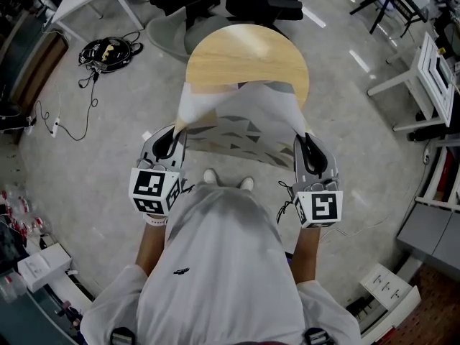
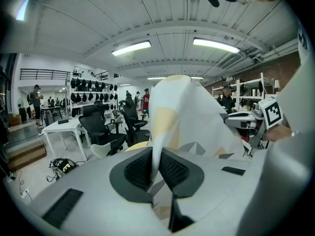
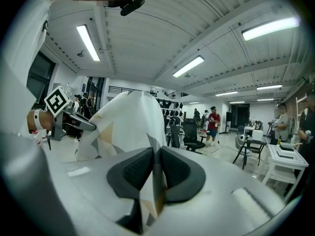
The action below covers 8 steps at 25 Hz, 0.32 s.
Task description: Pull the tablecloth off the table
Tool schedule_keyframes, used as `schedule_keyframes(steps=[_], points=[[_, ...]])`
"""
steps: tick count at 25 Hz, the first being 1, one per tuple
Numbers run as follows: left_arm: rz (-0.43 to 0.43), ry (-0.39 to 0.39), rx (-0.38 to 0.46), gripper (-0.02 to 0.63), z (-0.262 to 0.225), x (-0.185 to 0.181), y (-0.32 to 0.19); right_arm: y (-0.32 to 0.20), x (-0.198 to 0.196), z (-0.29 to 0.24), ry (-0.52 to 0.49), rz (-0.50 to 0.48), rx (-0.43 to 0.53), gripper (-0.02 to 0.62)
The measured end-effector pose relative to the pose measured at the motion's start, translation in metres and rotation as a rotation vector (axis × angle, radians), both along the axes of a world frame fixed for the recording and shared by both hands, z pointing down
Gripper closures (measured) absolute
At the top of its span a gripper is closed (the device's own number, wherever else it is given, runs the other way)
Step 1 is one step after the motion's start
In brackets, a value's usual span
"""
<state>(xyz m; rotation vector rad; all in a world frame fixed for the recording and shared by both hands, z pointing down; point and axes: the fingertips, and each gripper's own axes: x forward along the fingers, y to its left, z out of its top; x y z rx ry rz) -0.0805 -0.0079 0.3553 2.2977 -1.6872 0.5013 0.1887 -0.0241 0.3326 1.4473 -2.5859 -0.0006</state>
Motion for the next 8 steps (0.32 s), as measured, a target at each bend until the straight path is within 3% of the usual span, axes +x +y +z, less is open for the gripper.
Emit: schedule_keyframes(steps=[8], points=[[0.013,0.002,0.006,0.571,-0.0027,-0.0025,-0.0038,0.0006,-0.0018,-0.0018,-0.008,0.012,0.002,0.531]])
